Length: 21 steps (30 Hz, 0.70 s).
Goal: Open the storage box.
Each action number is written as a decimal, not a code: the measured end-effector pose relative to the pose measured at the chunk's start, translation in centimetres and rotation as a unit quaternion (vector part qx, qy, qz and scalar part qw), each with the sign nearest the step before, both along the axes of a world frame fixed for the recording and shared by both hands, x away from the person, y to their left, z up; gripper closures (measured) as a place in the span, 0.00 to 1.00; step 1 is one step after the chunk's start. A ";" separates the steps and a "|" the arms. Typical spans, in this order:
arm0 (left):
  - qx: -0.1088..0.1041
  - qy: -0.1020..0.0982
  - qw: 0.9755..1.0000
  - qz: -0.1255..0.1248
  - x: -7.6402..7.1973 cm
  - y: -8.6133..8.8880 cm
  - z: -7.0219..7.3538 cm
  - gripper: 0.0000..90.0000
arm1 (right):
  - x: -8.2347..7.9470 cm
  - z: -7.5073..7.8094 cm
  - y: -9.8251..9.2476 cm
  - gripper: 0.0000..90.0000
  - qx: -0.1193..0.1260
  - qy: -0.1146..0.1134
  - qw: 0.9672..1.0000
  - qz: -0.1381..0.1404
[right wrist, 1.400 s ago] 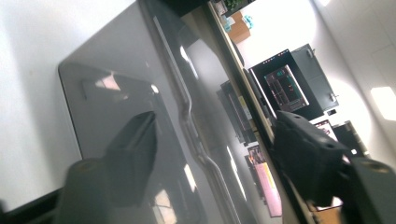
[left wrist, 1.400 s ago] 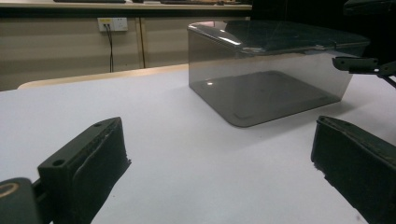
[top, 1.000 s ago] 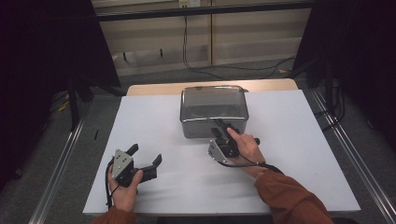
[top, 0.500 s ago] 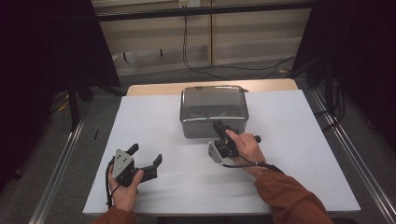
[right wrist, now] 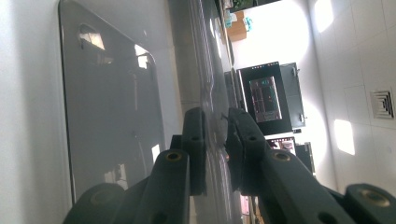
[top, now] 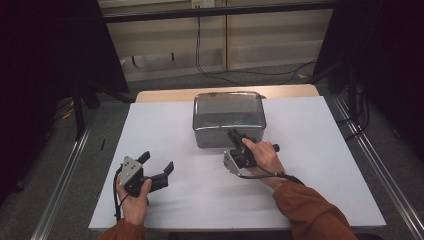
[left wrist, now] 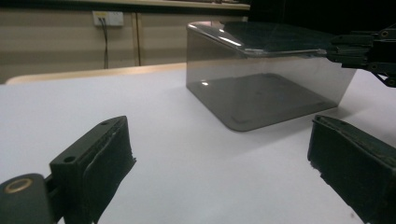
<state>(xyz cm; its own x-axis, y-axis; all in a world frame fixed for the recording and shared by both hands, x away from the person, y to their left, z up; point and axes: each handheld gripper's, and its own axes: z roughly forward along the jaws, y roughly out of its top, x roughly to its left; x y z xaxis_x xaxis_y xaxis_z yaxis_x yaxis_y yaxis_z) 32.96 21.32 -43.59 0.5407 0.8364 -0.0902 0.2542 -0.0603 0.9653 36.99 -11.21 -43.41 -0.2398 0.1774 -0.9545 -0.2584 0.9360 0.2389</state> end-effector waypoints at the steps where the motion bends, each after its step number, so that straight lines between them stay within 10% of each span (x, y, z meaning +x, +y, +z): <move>1: 0.000 0.002 1.000 -0.007 0.1 0.0 0.0 0.07 | 0.0 0.0 0.0 0.87 -0.002 0.001 1.000 0.000; 21: 0.017 -0.022 0.999 -0.039 1.6 -2.2 0.7 0.04 | 0.1 0.3 -0.1 0.87 0.004 -0.001 1.000 0.002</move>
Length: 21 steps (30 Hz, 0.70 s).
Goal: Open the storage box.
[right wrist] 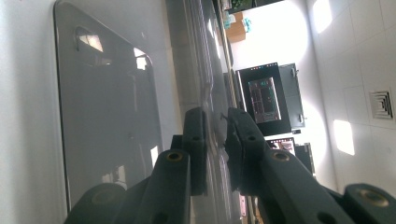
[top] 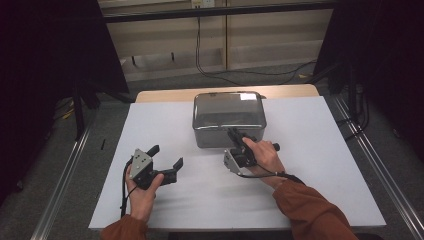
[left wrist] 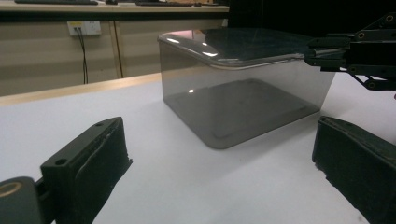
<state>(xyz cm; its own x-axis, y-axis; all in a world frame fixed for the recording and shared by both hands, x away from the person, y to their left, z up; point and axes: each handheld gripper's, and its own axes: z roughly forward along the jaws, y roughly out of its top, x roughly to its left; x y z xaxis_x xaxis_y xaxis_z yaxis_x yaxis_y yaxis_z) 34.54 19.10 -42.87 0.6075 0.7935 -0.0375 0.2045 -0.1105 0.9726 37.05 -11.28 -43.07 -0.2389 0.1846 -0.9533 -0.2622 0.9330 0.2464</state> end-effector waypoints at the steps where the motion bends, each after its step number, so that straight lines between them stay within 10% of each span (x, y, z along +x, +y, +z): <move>1: 0.002 -0.001 1.000 0.004 0.1 -0.1 0.1 0.03 | 0.0 0.0 0.0 0.87 0.000 -0.002 1.000 0.000; 21: 0.005 -0.028 0.999 -0.021 3.7 -2.4 0.5 0.02 | 0.2 1.4 -0.1 0.89 0.015 -0.015 1.000 0.002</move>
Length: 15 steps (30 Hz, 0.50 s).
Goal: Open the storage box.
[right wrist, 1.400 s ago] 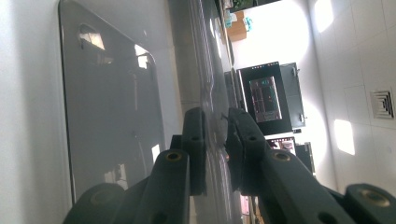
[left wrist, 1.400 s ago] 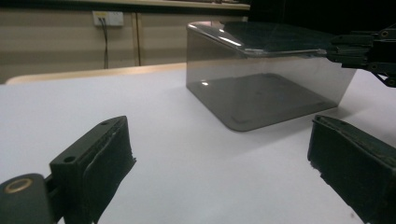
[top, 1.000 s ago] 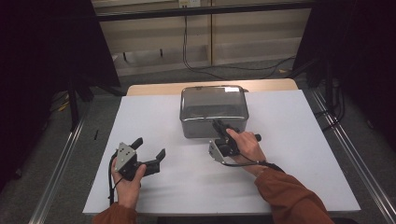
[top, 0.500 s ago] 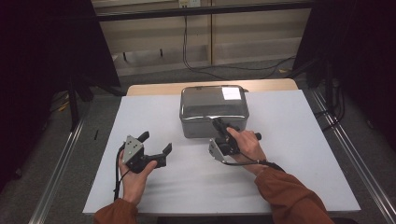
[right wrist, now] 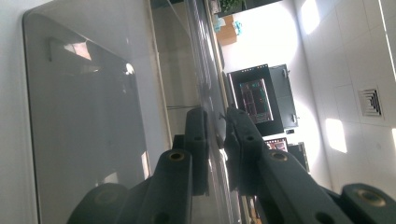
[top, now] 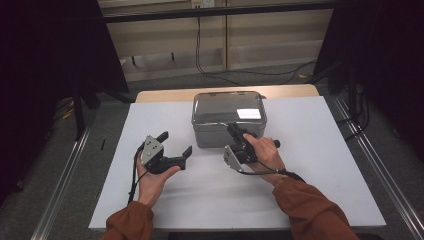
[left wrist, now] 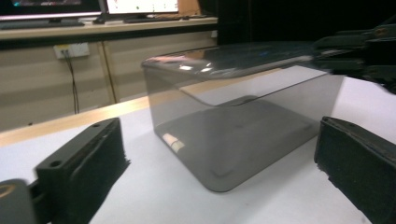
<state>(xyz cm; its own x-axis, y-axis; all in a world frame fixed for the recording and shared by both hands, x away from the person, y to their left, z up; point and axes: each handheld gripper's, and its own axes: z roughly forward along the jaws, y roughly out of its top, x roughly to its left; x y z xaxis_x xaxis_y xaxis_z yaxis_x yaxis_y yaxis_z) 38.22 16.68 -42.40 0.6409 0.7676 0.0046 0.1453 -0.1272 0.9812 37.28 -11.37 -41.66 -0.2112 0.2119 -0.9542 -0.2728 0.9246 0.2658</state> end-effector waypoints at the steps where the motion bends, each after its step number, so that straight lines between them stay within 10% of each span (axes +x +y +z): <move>1: -0.002 0.004 1.000 0.001 0.2 0.0 -0.1 0.01 | 0.0 0.1 0.0 0.89 0.001 0.000 1.000 0.000; 15: -0.006 -0.004 1.000 -0.011 1.9 -2.0 0.9 0.03 | 0.4 1.4 -0.2 0.89 0.009 -0.002 1.000 0.004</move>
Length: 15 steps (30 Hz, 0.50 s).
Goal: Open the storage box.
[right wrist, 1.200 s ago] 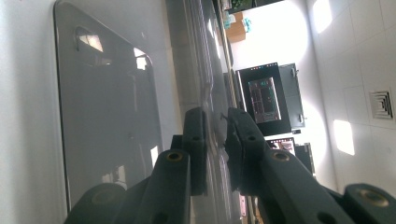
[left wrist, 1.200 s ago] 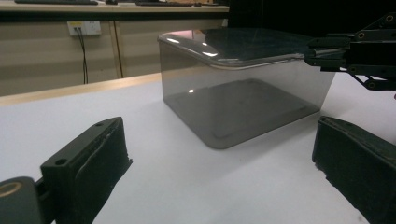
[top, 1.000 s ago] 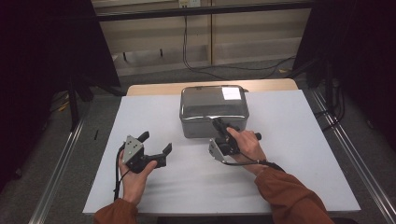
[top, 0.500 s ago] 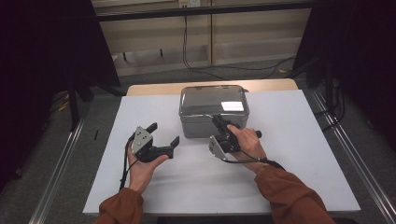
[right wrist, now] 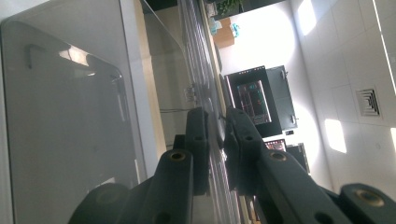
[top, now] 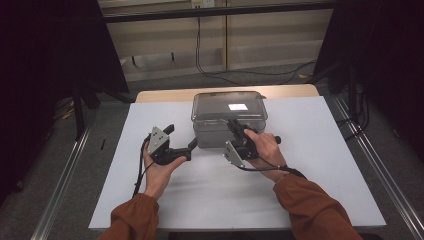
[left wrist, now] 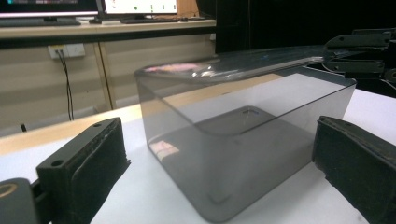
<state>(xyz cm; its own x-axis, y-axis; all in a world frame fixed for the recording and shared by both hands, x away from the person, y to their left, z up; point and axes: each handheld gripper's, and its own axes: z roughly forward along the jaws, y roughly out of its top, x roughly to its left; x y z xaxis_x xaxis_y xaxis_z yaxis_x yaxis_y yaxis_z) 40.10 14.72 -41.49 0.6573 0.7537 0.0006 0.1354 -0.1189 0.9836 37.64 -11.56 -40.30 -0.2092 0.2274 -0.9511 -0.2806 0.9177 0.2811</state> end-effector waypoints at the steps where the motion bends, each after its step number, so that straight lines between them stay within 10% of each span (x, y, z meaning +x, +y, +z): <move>1: 0.000 0.000 1.000 0.000 0.0 0.0 0.0 0.03 | 0.0 0.1 0.0 0.90 -0.002 0.000 1.000 0.001; 15: 0.029 -0.027 0.999 0.007 3.4 -1.9 0.3 0.03 | 0.5 1.2 0.0 0.90 0.005 -0.006 1.000 0.002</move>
<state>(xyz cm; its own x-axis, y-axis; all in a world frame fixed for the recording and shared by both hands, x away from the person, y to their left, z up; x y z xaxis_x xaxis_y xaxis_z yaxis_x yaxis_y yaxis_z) 43.45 12.81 -41.22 0.6439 0.7609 0.0803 0.0845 -0.1751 0.9809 38.13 -11.59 -39.09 -0.1979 0.2363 -0.9513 -0.2884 0.9135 0.2869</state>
